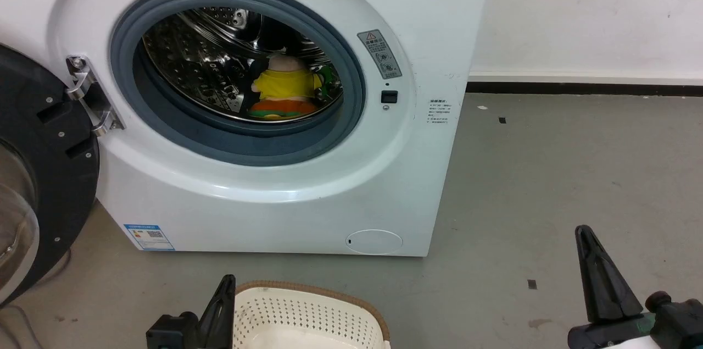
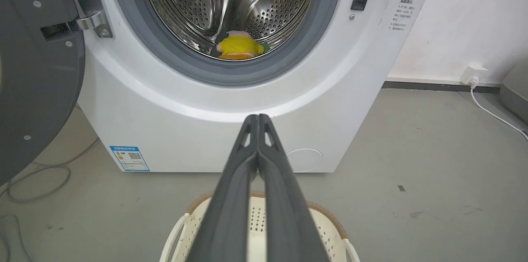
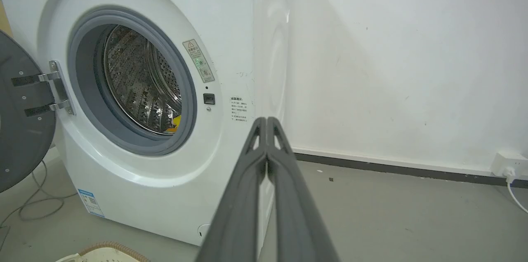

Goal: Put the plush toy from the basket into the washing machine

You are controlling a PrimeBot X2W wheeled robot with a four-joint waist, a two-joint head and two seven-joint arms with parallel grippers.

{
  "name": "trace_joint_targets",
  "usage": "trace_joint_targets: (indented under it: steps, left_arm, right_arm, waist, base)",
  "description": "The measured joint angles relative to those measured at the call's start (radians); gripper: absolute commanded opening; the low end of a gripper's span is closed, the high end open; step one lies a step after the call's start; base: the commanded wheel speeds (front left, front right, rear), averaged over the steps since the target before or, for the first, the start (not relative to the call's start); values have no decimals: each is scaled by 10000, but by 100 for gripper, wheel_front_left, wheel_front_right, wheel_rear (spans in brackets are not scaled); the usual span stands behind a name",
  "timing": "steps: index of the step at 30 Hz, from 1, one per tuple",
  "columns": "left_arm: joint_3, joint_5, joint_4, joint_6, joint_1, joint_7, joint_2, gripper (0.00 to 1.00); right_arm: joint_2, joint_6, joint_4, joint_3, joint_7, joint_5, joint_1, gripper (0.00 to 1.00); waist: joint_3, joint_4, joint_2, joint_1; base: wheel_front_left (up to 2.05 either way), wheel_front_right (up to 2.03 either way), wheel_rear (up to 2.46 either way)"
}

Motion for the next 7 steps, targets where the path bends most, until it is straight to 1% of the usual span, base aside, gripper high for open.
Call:
trace_joint_targets:
  steps: [7]
  left_arm:
    - [130,165,-113,-29,-8,138,-102,0]
  right_arm:
    - [0,0,69,31,136,-2,-25,0]
  waist:
    - [-3,-22,0,0]
  base:
    - [0,0,0]
